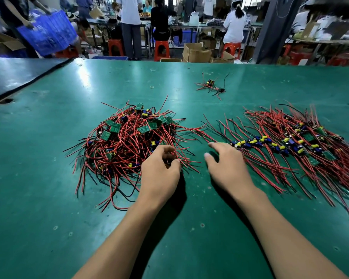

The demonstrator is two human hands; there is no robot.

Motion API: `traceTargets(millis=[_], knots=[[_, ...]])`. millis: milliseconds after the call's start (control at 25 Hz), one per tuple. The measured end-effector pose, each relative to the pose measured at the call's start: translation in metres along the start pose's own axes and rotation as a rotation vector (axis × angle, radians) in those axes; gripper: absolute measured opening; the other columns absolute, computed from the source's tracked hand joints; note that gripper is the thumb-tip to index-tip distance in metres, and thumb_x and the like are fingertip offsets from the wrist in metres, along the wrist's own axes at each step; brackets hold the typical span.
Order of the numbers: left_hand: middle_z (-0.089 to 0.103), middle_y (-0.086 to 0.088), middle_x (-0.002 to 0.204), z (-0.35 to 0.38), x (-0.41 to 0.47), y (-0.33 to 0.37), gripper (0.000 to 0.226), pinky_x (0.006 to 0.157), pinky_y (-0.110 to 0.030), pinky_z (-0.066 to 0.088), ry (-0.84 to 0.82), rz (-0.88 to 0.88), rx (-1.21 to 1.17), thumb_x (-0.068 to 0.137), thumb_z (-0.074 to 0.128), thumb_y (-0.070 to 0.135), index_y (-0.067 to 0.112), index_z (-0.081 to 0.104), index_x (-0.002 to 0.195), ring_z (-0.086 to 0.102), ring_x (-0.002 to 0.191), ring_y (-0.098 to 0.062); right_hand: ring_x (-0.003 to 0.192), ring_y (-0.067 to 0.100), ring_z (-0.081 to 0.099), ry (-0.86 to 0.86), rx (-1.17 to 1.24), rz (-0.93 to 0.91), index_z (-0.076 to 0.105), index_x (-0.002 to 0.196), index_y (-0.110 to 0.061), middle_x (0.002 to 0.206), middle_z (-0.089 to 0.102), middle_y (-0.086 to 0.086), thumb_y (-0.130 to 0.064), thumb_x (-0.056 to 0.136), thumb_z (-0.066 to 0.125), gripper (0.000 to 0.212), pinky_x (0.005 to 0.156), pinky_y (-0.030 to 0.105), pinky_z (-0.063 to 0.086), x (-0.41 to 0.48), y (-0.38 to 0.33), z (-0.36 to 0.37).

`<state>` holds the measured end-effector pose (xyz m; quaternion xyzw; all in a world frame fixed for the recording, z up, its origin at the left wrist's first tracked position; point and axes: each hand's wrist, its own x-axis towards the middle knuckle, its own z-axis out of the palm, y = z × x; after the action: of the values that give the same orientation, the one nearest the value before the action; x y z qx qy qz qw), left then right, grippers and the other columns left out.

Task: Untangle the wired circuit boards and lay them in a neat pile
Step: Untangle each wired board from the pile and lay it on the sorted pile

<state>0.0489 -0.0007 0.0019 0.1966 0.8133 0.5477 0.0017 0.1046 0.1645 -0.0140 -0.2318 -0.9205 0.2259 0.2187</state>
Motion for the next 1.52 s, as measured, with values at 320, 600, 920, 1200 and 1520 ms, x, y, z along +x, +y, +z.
traceTargets(millis=[320, 600, 920, 1200, 1520], knots=[[0.075, 0.002, 0.079, 0.000, 0.006, 0.000, 0.010, 0.058, -0.034, 0.053, -0.036, -0.181, -0.243, 0.093, 0.062, 0.024, 0.020, 0.064, 0.102, 0.064, 0.055, -0.017, 0.098, 0.008, 0.065, 0.067, 0.355, -0.050, 0.070, 0.122, -0.013, 0.113, 0.071, -0.001, -0.021, 0.095, 0.065, 0.028, 0.091, 0.015, 0.046, -0.008, -0.020, -0.002], [0.075, 0.005, 0.079, -0.004, 0.008, -0.003, 0.012, 0.070, -0.022, 0.054, -0.047, -0.109, -0.258, 0.090, 0.067, 0.022, 0.015, 0.077, 0.091, 0.069, 0.075, -0.008, 0.073, 0.004, 0.068, -0.125, 0.601, -0.133, 0.079, 0.091, -0.020, 0.082, 0.076, -0.009, -0.021, 0.094, 0.068, 0.012, 0.068, 0.022, 0.051, -0.016, -0.030, 0.001], [0.057, 0.001, 0.049, -0.007, -0.006, 0.015, 0.030, 0.037, -0.017, 0.030, -0.511, -0.226, -0.558, 0.086, 0.065, 0.010, 0.018, 0.064, 0.057, 0.043, 0.035, -0.009, 0.073, 0.012, 0.058, -0.142, 0.752, 0.049, 0.073, 0.103, -0.020, 0.081, 0.068, 0.002, -0.010, 0.094, 0.066, 0.015, 0.076, 0.031, 0.049, -0.005, -0.021, -0.005], [0.042, -0.003, 0.051, -0.010, -0.008, 0.017, 0.033, 0.038, -0.017, 0.031, -0.638, -0.304, -0.607, 0.084, 0.057, 0.002, 0.016, 0.054, 0.055, 0.036, 0.039, -0.011, 0.060, 0.005, 0.043, -0.187, 0.525, -0.128, 0.064, 0.129, -0.036, 0.099, 0.058, -0.002, -0.023, 0.089, 0.073, 0.043, 0.064, 0.017, 0.044, -0.009, -0.019, -0.004], [0.045, -0.001, 0.053, -0.004, -0.003, 0.014, 0.021, 0.038, -0.016, 0.020, -0.491, -0.375, -0.648, 0.090, 0.064, 0.018, 0.008, 0.054, 0.074, 0.033, 0.034, -0.011, 0.051, 0.003, 0.049, 0.177, 0.679, 0.090, 0.075, 0.086, -0.018, 0.067, 0.068, -0.007, -0.031, 0.099, 0.060, 0.024, 0.052, 0.021, 0.040, 0.003, -0.010, -0.007]])
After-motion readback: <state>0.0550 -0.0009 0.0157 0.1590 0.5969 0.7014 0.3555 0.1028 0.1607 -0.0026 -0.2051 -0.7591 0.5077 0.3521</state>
